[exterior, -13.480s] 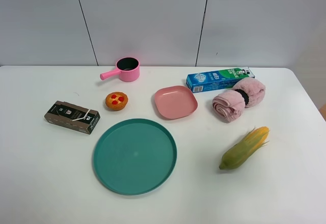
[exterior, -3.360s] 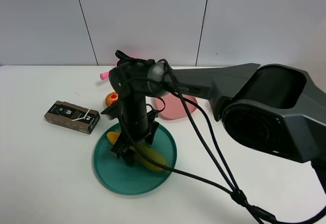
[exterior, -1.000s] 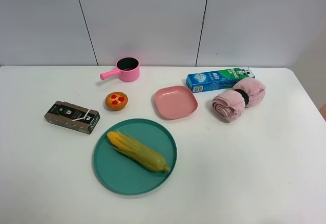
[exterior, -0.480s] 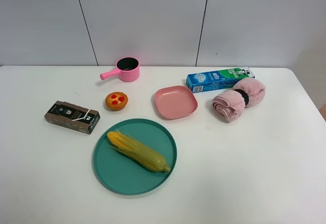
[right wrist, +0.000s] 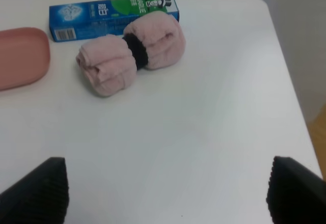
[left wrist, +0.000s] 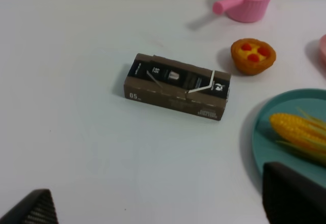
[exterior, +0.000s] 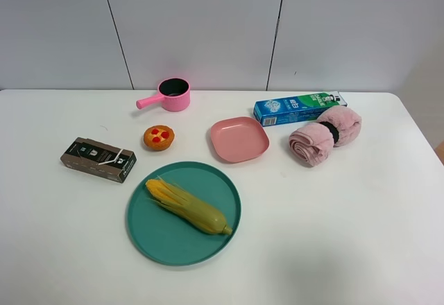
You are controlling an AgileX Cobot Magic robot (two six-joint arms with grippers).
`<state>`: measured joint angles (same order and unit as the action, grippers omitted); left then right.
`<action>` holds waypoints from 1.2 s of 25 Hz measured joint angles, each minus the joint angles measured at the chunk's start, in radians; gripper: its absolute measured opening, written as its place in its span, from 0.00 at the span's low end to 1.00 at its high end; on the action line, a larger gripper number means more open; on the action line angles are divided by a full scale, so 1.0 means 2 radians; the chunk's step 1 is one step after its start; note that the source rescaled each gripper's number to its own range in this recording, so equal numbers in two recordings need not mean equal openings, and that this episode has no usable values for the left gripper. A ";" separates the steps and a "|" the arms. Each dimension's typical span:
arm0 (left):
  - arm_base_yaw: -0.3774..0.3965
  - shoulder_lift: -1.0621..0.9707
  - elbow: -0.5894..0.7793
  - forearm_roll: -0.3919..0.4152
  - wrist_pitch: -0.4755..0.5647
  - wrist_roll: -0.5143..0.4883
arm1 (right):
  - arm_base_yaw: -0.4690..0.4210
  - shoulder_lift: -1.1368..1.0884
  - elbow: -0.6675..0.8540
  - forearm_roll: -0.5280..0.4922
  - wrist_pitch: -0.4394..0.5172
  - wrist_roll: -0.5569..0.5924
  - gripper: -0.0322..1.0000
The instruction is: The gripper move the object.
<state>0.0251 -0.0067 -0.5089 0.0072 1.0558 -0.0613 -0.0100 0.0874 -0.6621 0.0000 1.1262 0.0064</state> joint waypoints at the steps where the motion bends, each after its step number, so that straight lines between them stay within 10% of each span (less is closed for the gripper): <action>1: 0.000 0.000 0.000 0.000 0.000 0.000 | 0.000 -0.005 0.009 0.000 -0.003 0.001 0.78; 30: 0.000 0.000 0.000 0.000 0.000 0.000 | 0.000 -0.045 0.082 -0.007 -0.031 0.009 0.78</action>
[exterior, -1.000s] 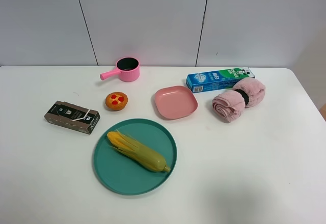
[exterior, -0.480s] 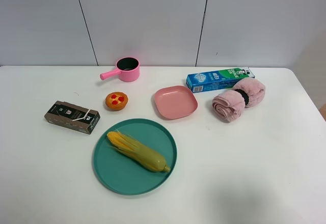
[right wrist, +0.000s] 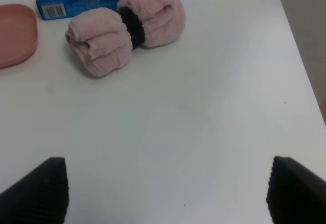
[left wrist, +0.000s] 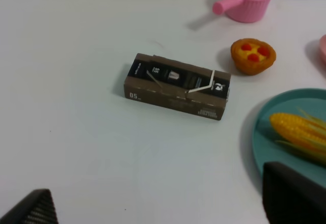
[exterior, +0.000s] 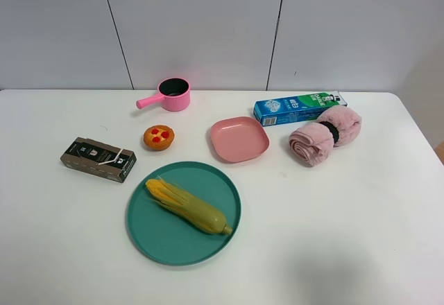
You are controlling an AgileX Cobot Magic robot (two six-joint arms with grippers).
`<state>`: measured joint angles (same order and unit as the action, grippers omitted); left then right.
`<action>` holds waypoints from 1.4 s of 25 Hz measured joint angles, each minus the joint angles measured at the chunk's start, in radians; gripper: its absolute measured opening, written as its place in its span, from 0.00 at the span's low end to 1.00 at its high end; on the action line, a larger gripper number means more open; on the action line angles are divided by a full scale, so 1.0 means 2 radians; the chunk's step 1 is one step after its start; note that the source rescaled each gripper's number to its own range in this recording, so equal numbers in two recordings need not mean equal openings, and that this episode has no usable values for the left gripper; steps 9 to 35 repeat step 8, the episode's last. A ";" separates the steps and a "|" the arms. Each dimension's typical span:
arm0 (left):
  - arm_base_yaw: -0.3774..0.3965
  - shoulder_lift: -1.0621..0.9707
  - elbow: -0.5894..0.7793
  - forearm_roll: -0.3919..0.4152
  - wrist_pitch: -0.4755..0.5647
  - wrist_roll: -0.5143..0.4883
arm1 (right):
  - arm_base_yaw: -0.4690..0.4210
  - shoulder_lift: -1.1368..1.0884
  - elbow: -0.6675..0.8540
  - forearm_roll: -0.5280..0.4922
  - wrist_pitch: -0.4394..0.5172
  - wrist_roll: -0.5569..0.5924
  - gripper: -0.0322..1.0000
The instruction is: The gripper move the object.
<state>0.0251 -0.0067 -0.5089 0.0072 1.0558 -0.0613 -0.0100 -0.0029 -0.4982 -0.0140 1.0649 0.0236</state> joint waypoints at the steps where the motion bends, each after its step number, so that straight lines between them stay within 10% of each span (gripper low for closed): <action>1: 0.000 0.000 0.000 0.000 0.000 0.000 | 0.000 0.000 0.000 0.000 0.000 0.000 0.78; 35: 0.000 0.000 0.000 0.000 0.000 0.000 | 0.000 0.000 0.000 0.000 0.000 0.003 0.78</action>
